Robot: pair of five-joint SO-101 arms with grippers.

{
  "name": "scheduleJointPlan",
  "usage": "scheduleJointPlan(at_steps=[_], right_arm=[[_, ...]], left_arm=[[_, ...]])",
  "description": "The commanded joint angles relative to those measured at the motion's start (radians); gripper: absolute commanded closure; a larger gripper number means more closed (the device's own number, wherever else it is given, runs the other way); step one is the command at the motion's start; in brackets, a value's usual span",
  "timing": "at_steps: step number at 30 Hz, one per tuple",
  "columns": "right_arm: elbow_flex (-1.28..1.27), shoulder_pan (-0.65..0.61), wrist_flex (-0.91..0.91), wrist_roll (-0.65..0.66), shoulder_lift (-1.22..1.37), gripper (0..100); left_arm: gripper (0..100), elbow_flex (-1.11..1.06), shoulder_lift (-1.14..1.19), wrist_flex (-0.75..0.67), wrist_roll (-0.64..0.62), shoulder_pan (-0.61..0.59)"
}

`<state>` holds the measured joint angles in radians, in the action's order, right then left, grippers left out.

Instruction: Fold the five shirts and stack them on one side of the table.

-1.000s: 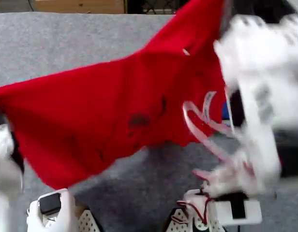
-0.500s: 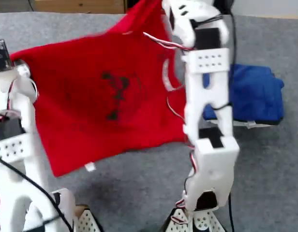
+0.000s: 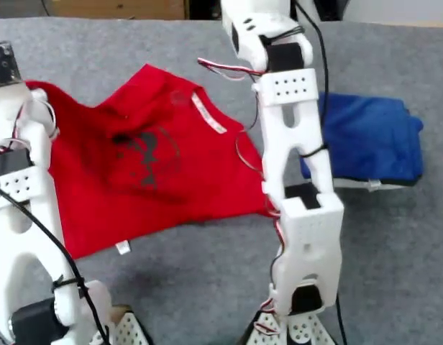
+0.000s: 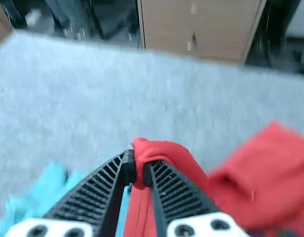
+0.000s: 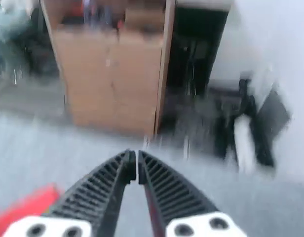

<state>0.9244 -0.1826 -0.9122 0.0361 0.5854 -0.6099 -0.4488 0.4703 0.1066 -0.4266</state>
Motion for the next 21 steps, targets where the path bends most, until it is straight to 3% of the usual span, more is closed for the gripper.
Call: scheduleJointPlan(at_steps=[1,5,10,13,18,21], right_arm=[[0.016,-0.040,-0.302,0.011,0.001,97.9],[-0.048,-0.086,-0.578,0.011,0.071,85.8],[-0.147,-0.104,-0.623,0.014,0.259,73.7],[-0.148,-0.104,-0.620,0.051,0.364,79.2],[-0.107,-0.068,-0.677,0.061,0.458,99.0],[-0.067,-0.043,-0.798,0.061,0.458,98.6]], left_arm=[[97,-0.041,-0.005,0.094,0.080,0.005],[97,-0.094,-0.006,0.176,0.120,-0.018],[97,-0.143,-0.006,0.241,0.120,-0.053],[97,-0.157,-0.006,0.302,0.120,-0.054],[97,-0.151,-0.006,0.394,0.126,-0.054],[97,-0.147,-0.006,0.431,0.127,-0.054]])
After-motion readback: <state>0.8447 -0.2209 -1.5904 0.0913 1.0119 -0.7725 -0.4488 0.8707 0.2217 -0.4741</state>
